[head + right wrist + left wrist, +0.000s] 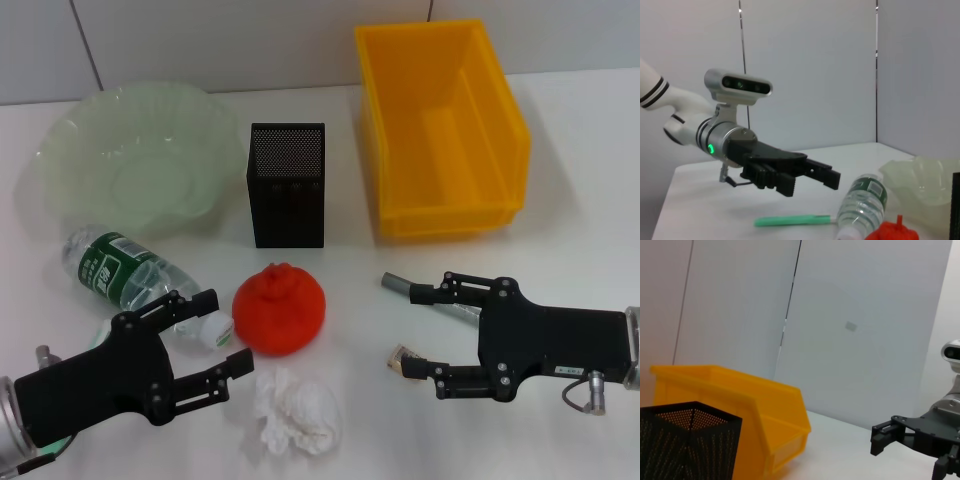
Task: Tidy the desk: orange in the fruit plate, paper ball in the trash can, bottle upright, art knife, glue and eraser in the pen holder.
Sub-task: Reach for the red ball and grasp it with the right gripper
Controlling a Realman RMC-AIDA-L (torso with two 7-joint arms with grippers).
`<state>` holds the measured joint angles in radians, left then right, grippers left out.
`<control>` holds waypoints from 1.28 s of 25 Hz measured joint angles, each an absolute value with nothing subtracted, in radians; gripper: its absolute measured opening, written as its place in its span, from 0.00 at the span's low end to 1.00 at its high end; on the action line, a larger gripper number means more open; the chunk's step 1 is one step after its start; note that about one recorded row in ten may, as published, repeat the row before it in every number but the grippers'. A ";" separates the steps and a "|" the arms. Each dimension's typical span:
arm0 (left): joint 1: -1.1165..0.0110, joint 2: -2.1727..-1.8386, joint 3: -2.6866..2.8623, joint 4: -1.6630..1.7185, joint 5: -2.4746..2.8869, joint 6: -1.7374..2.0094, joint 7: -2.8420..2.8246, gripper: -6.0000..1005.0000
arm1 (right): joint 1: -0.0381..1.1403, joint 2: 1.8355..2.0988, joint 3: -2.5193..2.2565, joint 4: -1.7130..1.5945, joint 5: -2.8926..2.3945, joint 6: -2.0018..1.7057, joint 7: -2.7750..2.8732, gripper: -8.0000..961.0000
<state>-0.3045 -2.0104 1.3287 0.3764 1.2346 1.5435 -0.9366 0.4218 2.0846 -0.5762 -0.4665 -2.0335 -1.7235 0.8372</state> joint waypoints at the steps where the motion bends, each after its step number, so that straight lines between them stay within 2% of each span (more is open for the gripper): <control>1: -0.305 -2.010 1.329 0.376 1.235 1.544 -0.937 0.84 | 0.420 2.085 -0.576 -0.465 -2.028 -1.724 0.836 0.77; 11: -0.224 -1.999 1.322 0.574 1.243 1.558 -0.992 0.84 | 0.385 2.081 -0.574 -0.485 -1.963 -1.782 0.835 0.75; 18: -0.250 -2.008 1.299 0.574 1.267 1.531 -0.988 0.84 | 0.377 2.081 -0.568 -0.524 -1.925 -1.772 0.883 0.73; 32: -0.190 -2.013 1.239 0.557 1.271 1.534 -0.954 0.83 | 0.651 2.087 -0.609 -0.176 -1.914 -1.396 0.809 0.70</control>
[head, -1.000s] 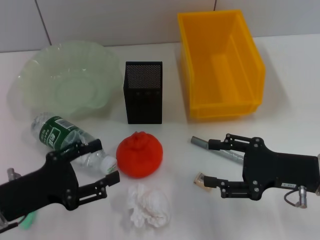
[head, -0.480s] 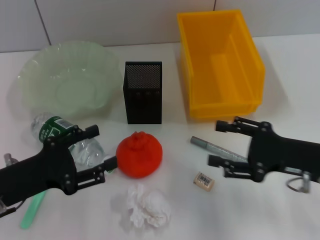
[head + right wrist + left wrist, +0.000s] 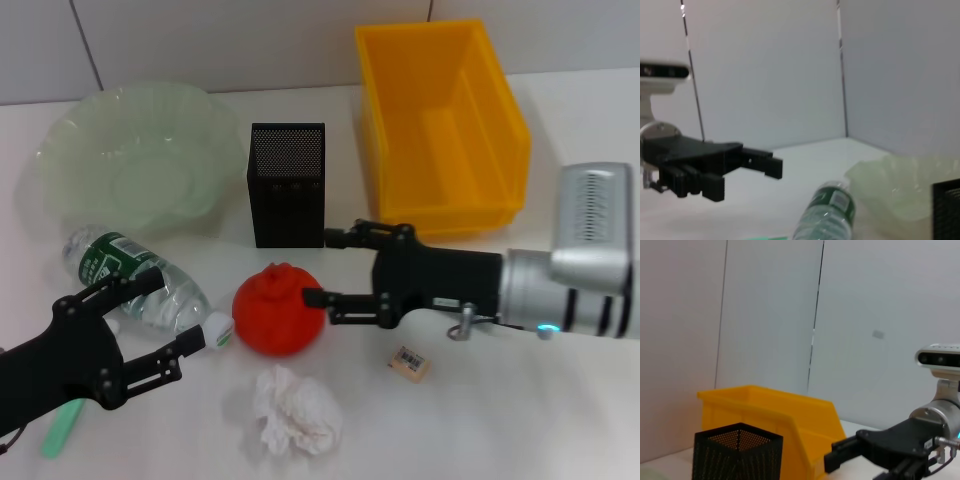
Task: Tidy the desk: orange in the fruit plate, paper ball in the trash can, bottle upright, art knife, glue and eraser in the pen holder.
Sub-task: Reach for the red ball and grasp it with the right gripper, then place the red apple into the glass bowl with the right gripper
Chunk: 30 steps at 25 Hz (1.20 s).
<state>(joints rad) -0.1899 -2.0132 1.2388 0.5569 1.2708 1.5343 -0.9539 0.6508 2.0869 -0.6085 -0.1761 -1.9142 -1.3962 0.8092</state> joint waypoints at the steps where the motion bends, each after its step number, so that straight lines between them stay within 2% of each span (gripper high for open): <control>1: -0.187 -2.014 1.237 0.556 1.271 1.535 -0.951 0.83 | 0.668 2.087 -0.620 -0.161 -1.914 -1.374 0.809 0.70; 19: -0.177 -2.013 1.234 0.545 1.270 1.537 -0.925 0.83 | 0.851 2.092 -0.641 0.019 -1.943 -1.086 0.829 0.66; 25: -0.177 -2.014 1.230 0.545 1.270 1.539 -0.921 0.83 | 0.842 2.091 -0.638 0.005 -1.946 -1.130 0.831 0.45; 30: -0.181 -2.018 1.227 0.545 1.270 1.533 -0.921 0.83 | 0.806 2.088 -0.631 -0.055 -1.941 -1.214 0.833 0.35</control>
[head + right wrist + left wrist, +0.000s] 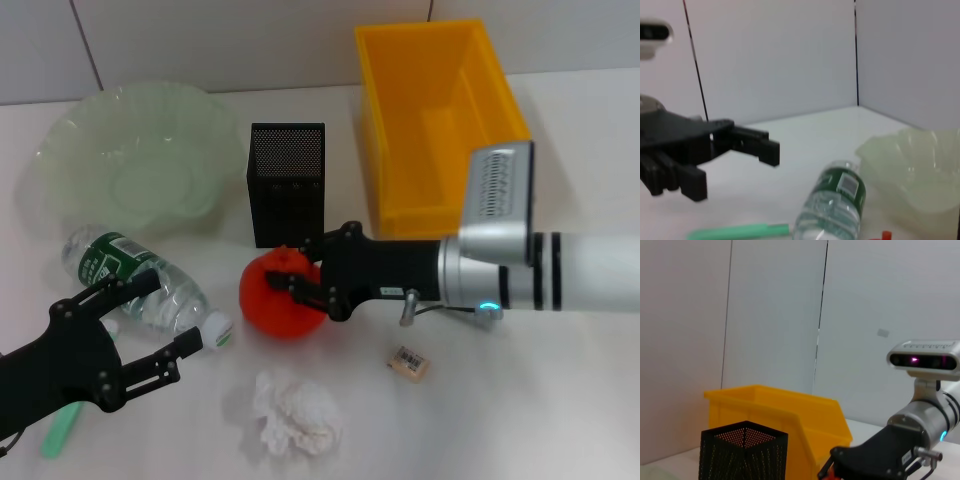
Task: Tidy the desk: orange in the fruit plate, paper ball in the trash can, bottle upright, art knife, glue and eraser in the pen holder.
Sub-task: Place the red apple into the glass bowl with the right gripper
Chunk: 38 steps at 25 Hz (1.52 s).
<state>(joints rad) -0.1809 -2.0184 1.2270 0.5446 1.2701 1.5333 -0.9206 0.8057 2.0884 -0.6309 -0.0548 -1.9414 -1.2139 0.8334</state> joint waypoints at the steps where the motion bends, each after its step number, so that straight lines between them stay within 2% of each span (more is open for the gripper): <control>1: -0.181 -2.019 1.227 0.545 1.270 1.533 -0.921 0.83 | 0.798 2.088 -0.630 -0.069 -1.940 -1.236 0.840 0.33; 5: -0.180 -2.023 1.223 0.545 1.270 1.532 -0.920 0.83 | 0.763 2.086 -0.626 -0.145 -1.928 -1.331 0.912 0.25; 12: -0.174 -2.030 1.219 0.523 1.268 1.532 -0.897 0.83 | 0.730 2.085 -0.641 -0.309 -1.744 -1.529 0.974 0.19; 19: -0.185 -2.030 1.203 0.502 1.270 1.531 -0.894 0.82 | 0.907 2.086 -0.688 -0.354 -1.726 -1.352 0.996 0.11; 27: -0.179 -2.039 1.197 0.484 1.270 1.531 -0.883 0.82 | 1.108 2.092 -0.822 -0.270 -1.711 -1.036 0.984 0.08; 38: -0.175 -2.041 1.199 0.481 1.270 1.534 -0.877 0.82 | 1.196 2.092 -0.847 -0.233 -1.709 -0.950 0.981 0.05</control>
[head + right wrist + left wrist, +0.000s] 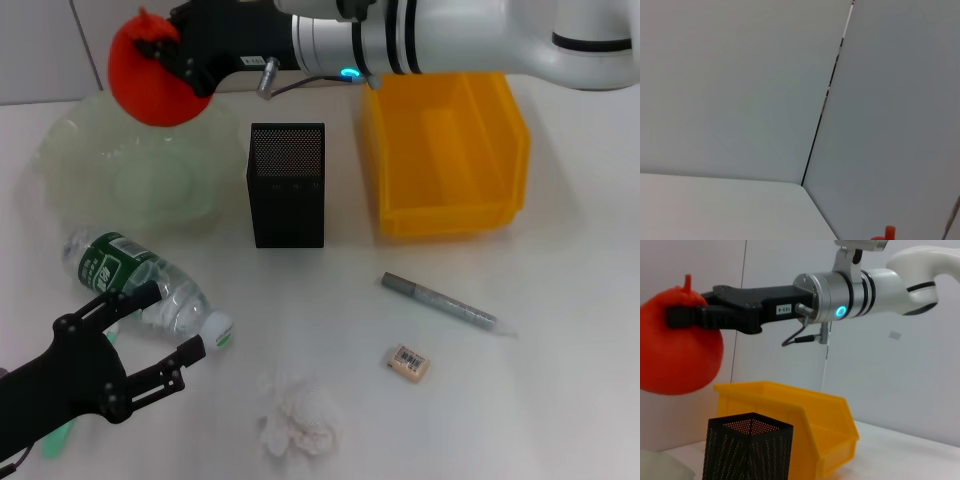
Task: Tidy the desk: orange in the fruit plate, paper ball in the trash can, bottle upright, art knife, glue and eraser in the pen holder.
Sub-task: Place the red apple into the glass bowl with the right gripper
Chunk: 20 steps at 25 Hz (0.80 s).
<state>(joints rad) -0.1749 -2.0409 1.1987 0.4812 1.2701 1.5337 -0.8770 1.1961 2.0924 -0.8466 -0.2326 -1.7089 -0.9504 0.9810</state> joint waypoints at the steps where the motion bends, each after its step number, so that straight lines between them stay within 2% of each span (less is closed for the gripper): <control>1: -0.175 -2.041 1.200 0.481 1.270 1.533 -0.874 0.82 | 1.200 2.092 -0.847 -0.232 -1.709 -0.949 0.981 0.05; 8: -0.195 -2.051 1.207 0.480 1.270 1.532 -0.864 0.82 | 1.216 2.092 -0.924 -0.223 -1.709 -0.838 0.980 0.05; 20: -0.244 -2.064 1.207 0.467 1.295 1.522 -0.871 0.82 | 1.210 2.092 -1.013 -0.219 -1.708 -0.764 0.979 0.13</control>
